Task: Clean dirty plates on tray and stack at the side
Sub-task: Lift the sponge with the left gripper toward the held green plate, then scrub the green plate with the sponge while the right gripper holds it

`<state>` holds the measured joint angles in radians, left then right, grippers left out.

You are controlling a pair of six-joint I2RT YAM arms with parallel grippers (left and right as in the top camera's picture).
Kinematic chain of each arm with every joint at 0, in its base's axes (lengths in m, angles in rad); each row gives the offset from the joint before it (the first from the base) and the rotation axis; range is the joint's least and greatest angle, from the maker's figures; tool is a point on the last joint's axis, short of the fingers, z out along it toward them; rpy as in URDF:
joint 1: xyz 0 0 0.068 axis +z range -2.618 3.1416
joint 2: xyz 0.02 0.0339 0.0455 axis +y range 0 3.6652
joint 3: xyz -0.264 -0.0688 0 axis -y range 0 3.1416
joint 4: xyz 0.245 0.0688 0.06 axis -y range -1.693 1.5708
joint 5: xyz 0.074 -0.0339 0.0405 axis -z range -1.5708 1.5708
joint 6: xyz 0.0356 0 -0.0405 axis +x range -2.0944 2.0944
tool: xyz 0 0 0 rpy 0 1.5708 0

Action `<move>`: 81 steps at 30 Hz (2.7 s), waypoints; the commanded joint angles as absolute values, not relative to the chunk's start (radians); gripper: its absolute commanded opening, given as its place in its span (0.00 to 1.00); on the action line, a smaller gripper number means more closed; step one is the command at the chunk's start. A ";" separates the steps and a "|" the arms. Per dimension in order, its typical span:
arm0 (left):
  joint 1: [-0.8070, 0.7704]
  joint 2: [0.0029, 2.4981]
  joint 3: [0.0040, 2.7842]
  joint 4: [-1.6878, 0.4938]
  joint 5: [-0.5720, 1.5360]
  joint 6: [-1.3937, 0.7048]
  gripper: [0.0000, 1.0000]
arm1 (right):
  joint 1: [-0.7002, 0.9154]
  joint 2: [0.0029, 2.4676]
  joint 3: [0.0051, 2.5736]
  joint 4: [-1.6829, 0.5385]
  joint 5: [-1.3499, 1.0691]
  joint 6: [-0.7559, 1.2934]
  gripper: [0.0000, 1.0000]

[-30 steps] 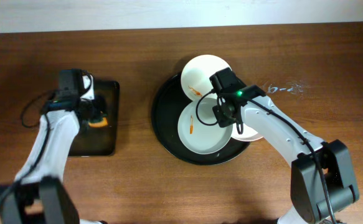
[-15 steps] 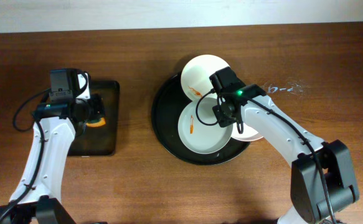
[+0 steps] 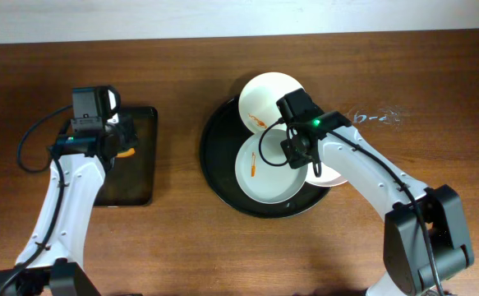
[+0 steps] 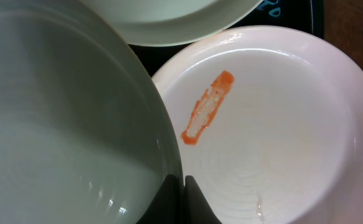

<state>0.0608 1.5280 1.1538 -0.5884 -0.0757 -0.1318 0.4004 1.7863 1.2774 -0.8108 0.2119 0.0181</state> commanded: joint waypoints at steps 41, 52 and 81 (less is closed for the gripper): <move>-0.632 1.868 1.159 -0.234 0.281 -0.355 0.00 | 0.260 1.794 1.295 -0.887 -0.001 0.113 0.04; -0.647 1.986 1.159 -0.195 0.245 -0.370 0.00 | 0.260 1.794 1.295 -0.887 -0.001 0.112 0.04; -0.645 2.045 1.159 -0.162 0.022 -0.369 0.00 | 0.260 1.795 1.294 -0.879 0.000 0.110 0.49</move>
<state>-0.6498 1.9881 1.1767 -0.1333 0.0799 -0.3641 0.2569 1.8000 1.2793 -0.8852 0.0048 0.1036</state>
